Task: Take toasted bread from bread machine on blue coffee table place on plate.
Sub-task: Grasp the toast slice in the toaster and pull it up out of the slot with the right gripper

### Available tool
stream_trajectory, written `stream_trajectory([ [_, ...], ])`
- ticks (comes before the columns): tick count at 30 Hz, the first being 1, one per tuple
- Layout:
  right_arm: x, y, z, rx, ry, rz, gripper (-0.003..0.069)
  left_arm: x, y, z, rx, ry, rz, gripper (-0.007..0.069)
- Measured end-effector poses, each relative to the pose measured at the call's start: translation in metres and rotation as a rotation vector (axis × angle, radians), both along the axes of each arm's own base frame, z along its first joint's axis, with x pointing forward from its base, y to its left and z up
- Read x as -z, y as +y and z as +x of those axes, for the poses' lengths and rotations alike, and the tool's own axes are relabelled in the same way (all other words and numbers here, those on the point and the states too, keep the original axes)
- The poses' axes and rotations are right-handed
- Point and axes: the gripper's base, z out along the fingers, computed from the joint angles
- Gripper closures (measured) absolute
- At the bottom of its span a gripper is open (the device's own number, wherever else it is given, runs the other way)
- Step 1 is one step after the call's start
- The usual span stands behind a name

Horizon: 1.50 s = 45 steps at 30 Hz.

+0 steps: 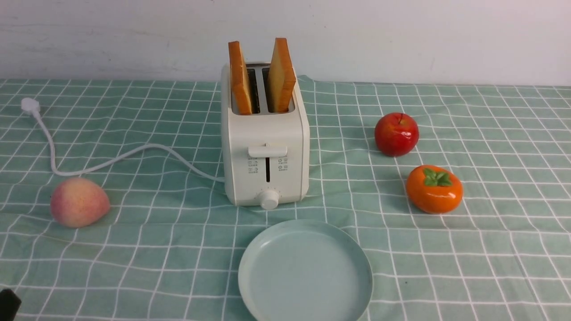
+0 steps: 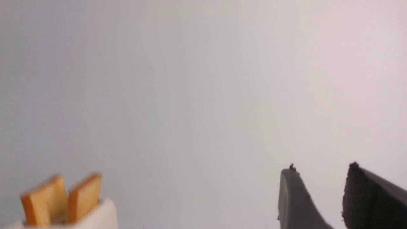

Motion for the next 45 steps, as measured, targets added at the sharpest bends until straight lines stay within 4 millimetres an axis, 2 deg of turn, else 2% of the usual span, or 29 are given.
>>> stream_trajectory([
  [2, -0.008, 0.000, -0.004, -0.039, -0.057, 0.062, 0.0419, -0.012, 0.001, -0.001, 0.004, -0.120, -0.138, 0.0487],
  [5, -0.037, 0.000, -0.010, -0.095, -0.123, 0.146, 0.0419, -0.034, 0.006, -0.008, 0.005, -0.342, -0.273, 0.0482],
  [7, -0.078, -0.001, -0.017, -0.136, -0.173, 0.201, 0.0419, -0.063, 0.010, -0.019, 0.006, -0.522, -0.333, 0.0480],
  [8, -0.082, -0.001, -0.017, -0.136, -0.176, 0.201, 0.0419, -0.066, 0.010, -0.020, 0.007, -0.530, -0.337, 0.0480],
  [9, -0.112, -0.001, -0.019, -0.156, -0.184, 0.232, 0.0419, -0.089, 0.012, -0.028, 0.011, -0.609, -0.350, 0.0480],
  [11, -0.150, -0.002, -0.015, -0.174, -0.157, 0.272, 0.0419, -0.123, 0.013, -0.037, 0.013, -0.666, -0.341, 0.0480],
  [13, -0.195, -0.002, -0.009, -0.183, -0.105, 0.317, 0.0419, -0.165, 0.013, -0.043, 0.019, -0.689, -0.324, 0.0480],
  [14, -0.209, -0.003, 0.001, -0.176, -0.056, 0.327, 0.0419, -0.182, 0.012, -0.042, 0.023, -0.672, -0.315, 0.0480],
  [16, -0.230, -0.003, 0.009, -0.157, 0.011, 0.337, 0.0419, -0.200, 0.010, -0.038, 0.029, -0.632, -0.305, 0.0479],
  [17, -0.244, -0.004, 0.025, -0.124, 0.104, 0.335, 0.0419, -0.215, 0.008, -0.029, 0.037, -0.561, -0.291, 0.0479],
  [19, -0.254, -0.006, 0.055, -0.047, 0.259, 0.300, 0.0419, -0.225, 0.002, -0.009, 0.048, -0.398, -0.264, 0.0479],
  [20, -0.254, -0.007, 0.058, -0.033, 0.273, 0.285, 0.0419, -0.225, 0.002, -0.006, 0.049, -0.380, -0.261, 0.0479],
  [21, -0.250, -0.009, 0.081, 0.031, 0.386, 0.235, 0.0419, -0.221, -0.003, 0.013, 0.054, -0.227, -0.237, 0.0477],
  [22, -0.249, -0.009, 0.084, 0.035, 0.400, 0.233, 0.0419, -0.218, -0.004, 0.018, 0.055, -0.184, -0.230, 0.0477],
  [23, -0.236, -0.010, 0.110, 0.081, 0.508, 0.193, 0.0419, -0.203, -0.009, 0.035, 0.059, -0.009, -0.203, 0.0474],
  [25, -0.226, -0.010, 0.127, 0.093, 0.580, 0.192, 0.0419, -0.191, -0.012, 0.046, 0.061, 0.126, -0.171, 0.0473],
  [26, -0.209, -0.009, 0.148, 0.089, 0.688, 0.218, 0.0419, -0.172, -0.015, 0.059, 0.063, 0.309, -0.112, 0.0470],
  [31, -0.148, 0.009, 0.206, -0.036, 1.083, 0.321, 0.0419, -0.139, -0.020, 0.079, 0.075, 0.635, -0.042, 0.0466],
  [32, -0.145, 0.010, 0.209, -0.036, 1.099, 0.305, 0.0419, -0.137, -0.021, 0.080, 0.076, 0.658, -0.041, 0.0466],
  [34, -0.121, 0.040, 0.237, -0.225, 1.251, 0.211, 0.0417, -0.125, -0.025, 0.089, 0.098, 0.780, -0.067, 0.0462],
  [35, -0.117, 0.045, 0.241, -0.246, 1.274, 0.198, 0.0417, -0.124, -0.025, 0.090, 0.098, 0.787, -0.066, 0.0462],
  [36, -0.111, 0.070, 0.258, -0.380, 1.303, 0.130, 0.0411, -0.118, -0.029, 0.095, 0.115, 0.841, -0.097, 0.0461],
  [37, -0.114, 0.074, 0.260, -0.405, 1.295, 0.134, 0.0409, -0.118, -0.030, 0.096, 0.119, 0.846, -0.107, 0.0461],
  [39, -0.118, 0.114, 0.281, -0.566, 1.259, 0.034, 0.0382, -0.111, -0.035, 0.104, 0.142, 0.900, -0.172, 0.0461],
  [40, -0.119, 0.120, 0.284, -0.586, 1.250, 0.022, 0.0376, -0.110, -0.036, 0.106, 0.146, 0.908, -0.183, 0.0461],
  [41, -0.126, 0.147, 0.298, -0.657, 1.209, -0.023, 0.0337, -0.107, -0.040, 0.110, 0.164, 0.941, -0.237, 0.0461],
  [42, -0.123, 0.149, 0.299, -0.661, 1.215, -0.029, 0.0337, -0.106, -0.040, 0.111, 0.164, 0.945, -0.236, 0.0461],
  [43, -0.133, 0.170, 0.310, -0.700, 1.164, -0.067, 0.0289, -0.104, -0.044, 0.114, 0.180, 0.973, -0.283, 0.0461],
  [45, -0.136, 0.183, 0.319, -0.712, 1.132, -0.091, 0.0255, -0.102, -0.046, 0.115, 0.190, 0.995, -0.306, 0.0460],
])
